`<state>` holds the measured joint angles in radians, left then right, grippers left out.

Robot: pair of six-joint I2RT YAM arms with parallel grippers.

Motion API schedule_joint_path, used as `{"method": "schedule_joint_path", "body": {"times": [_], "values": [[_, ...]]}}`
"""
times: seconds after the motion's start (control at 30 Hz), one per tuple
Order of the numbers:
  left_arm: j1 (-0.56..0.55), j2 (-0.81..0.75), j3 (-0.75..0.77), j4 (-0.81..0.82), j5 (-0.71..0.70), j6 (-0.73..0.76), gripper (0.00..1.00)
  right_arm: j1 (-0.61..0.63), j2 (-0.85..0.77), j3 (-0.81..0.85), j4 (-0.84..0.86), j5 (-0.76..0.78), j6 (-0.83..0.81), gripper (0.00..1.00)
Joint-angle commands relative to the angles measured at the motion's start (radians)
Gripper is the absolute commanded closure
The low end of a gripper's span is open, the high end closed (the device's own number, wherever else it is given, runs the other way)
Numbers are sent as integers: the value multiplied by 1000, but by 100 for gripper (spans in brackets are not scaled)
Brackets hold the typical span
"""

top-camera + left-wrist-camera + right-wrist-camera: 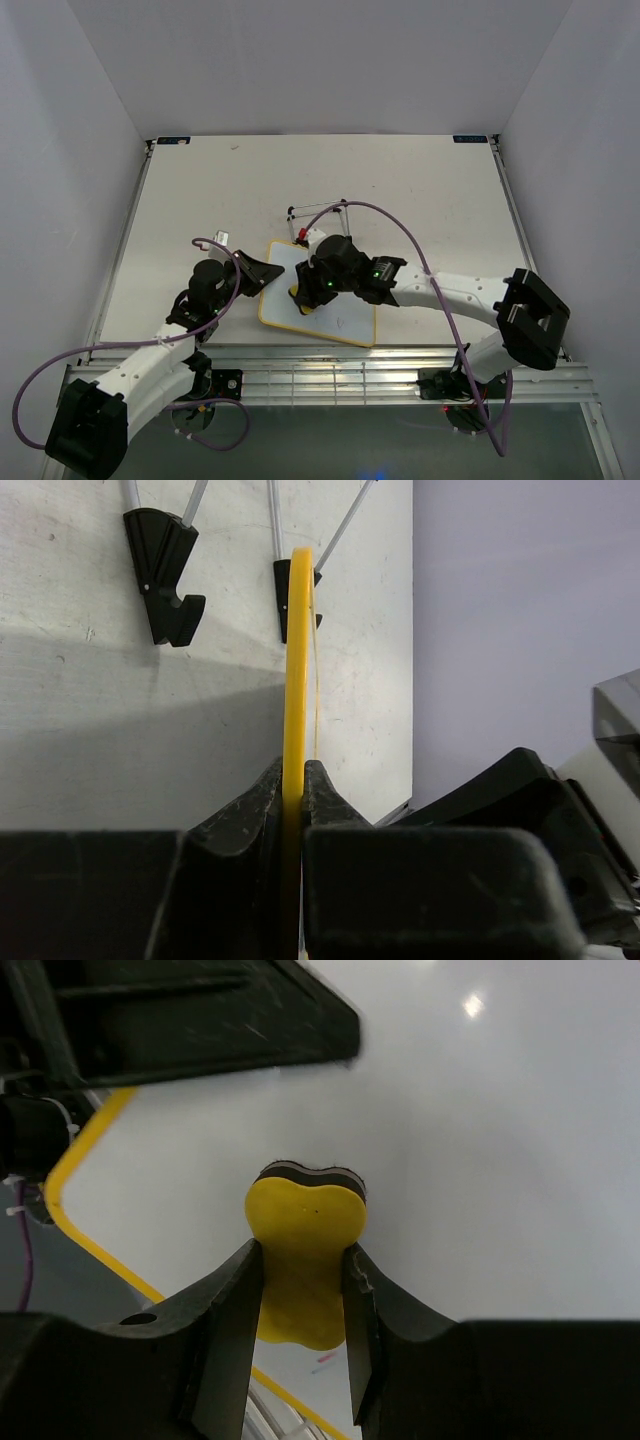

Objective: Erase the whiteboard

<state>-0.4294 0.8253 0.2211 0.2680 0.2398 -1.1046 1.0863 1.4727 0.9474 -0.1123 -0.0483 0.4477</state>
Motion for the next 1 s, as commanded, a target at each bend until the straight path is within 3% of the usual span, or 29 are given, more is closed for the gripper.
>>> {"method": "schedule_joint_path", "body": {"times": [0.0,0.13,0.33,0.6,0.97], "values": [[-16,-40,6,57,24,-15,100,29,69,102,-1,-82,-47,75],[-16,-40,1,56,23,-17,100,41,109,149,-6,-90,-52,75],[-16,-41,7,53,19,-12,100,41,94,111,-116,74,-6,75],[-16,-41,18,50,24,-11,100,20,-29,-172,-150,154,157,75],[-16,-57,14,42,13,-17,100,-22,-245,-433,-170,159,308,75]]}}
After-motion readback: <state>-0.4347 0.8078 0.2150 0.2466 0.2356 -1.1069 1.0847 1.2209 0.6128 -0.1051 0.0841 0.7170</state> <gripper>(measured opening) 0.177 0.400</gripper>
